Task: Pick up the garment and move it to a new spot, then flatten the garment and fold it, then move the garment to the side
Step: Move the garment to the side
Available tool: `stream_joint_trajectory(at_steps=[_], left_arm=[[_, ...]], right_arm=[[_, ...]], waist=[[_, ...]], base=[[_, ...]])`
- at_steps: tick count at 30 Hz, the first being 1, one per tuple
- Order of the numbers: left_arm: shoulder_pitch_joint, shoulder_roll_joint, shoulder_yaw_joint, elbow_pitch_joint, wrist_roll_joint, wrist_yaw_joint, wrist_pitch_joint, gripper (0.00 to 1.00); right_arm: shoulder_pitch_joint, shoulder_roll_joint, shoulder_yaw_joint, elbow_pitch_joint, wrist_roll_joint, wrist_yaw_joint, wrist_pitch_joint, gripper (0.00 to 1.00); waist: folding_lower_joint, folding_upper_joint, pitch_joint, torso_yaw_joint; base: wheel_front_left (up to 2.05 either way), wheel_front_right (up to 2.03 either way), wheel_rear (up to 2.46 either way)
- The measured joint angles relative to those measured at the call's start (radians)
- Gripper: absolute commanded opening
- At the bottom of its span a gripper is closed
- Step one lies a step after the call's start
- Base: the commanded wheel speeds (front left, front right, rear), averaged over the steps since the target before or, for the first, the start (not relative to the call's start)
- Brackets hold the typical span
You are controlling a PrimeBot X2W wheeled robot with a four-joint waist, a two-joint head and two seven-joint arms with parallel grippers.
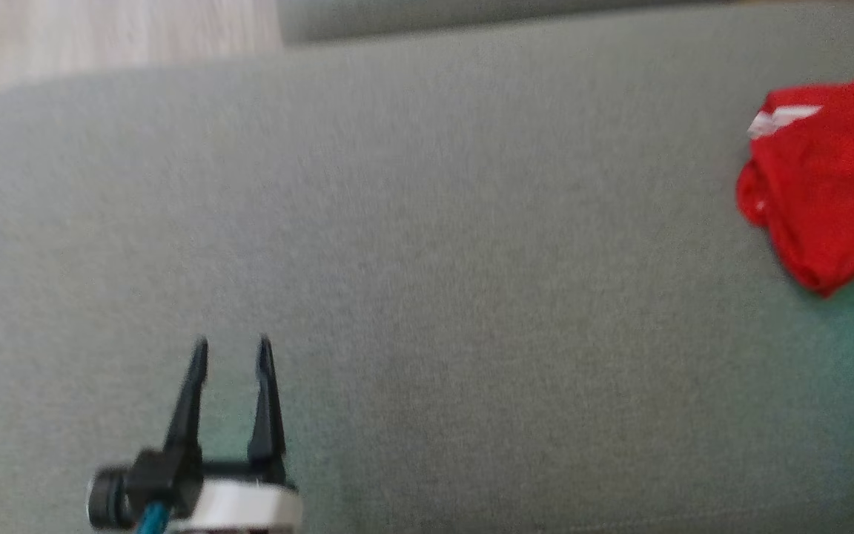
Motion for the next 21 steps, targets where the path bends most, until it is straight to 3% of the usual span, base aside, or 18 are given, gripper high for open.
stream_joint_trajectory(at_steps=[3,4,13,18,21], left_arm=[[0.055,0.000,-0.001,0.023,-0.043,-0.009,0.000,1.00],[0.055,0.000,-0.001,0.023,-0.043,-0.009,0.000,1.00],[0.136,0.000,0.001,0.046,-0.041,0.004,0.000,1.00],[0.183,0.000,0.000,0.043,-0.002,-0.029,0.000,1.00],[0.204,0.002,0.007,0.042,0.015,-0.046,0.000,1.00]], right_arm=[[0.131,0.082,0.034,-0.127,-0.003,0.000,0.000,1.00],[0.131,0.082,0.034,-0.127,-0.003,0.000,0.000,1.00],[0.569,0.305,0.148,-0.583,-0.035,0.000,0.000,1.00],[0.779,0.359,0.148,-0.783,-0.144,0.000,0.000,1.00],[0.864,0.394,0.136,-0.839,-0.164,0.000,0.000,1.00]], waist=[[0.0000,0.0000,-0.080,0.005],[0.0000,0.0000,-0.080,0.005],[-0.0001,0.0001,-0.274,0.034],[-0.0001,0.0001,-0.334,0.074],[-0.0001,0.0001,-0.357,0.097]], base=[[0.00,0.00,0.00],[0.00,0.00,0.00],[0.00,0.00,0.00],[0.00,0.00,0.00],[0.00,0.00,0.00]])
